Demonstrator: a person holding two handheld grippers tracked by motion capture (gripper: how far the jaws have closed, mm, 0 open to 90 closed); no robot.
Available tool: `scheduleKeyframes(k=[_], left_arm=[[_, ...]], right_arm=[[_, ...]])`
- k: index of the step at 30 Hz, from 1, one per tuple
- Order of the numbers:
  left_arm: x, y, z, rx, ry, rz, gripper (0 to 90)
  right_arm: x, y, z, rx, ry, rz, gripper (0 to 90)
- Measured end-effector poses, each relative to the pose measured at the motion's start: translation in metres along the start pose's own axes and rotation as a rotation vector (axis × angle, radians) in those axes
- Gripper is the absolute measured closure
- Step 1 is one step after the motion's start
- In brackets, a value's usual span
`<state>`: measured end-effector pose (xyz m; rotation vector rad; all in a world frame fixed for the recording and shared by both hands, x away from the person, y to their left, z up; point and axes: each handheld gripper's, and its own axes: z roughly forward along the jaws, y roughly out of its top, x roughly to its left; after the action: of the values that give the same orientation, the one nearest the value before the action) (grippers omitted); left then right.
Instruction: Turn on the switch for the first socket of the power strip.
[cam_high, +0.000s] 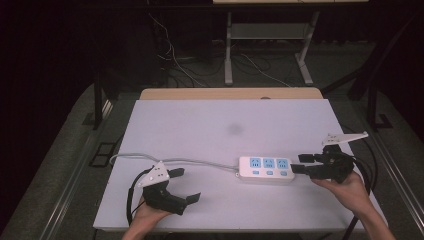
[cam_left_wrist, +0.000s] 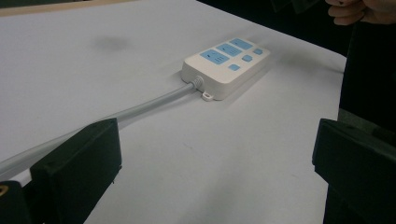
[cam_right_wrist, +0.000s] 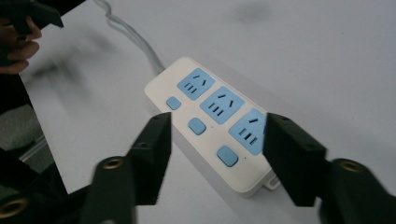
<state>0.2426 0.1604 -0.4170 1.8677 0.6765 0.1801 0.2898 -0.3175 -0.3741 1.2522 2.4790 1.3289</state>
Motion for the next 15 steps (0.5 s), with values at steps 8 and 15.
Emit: scheduleKeyframes(k=[8, 15], left_arm=[[0.000, 0.000, 0.000, 0.005, 0.001, -0.003, 0.0], [0.000, -0.001, 0.000, 0.005, 0.003, -0.007, 0.0]], right_arm=[[0.006, -0.023, 0.000, -0.029, -0.034, 0.049, 0.2], [0.008, -0.043, 0.001, -0.071, -0.034, 0.073, 0.0]])
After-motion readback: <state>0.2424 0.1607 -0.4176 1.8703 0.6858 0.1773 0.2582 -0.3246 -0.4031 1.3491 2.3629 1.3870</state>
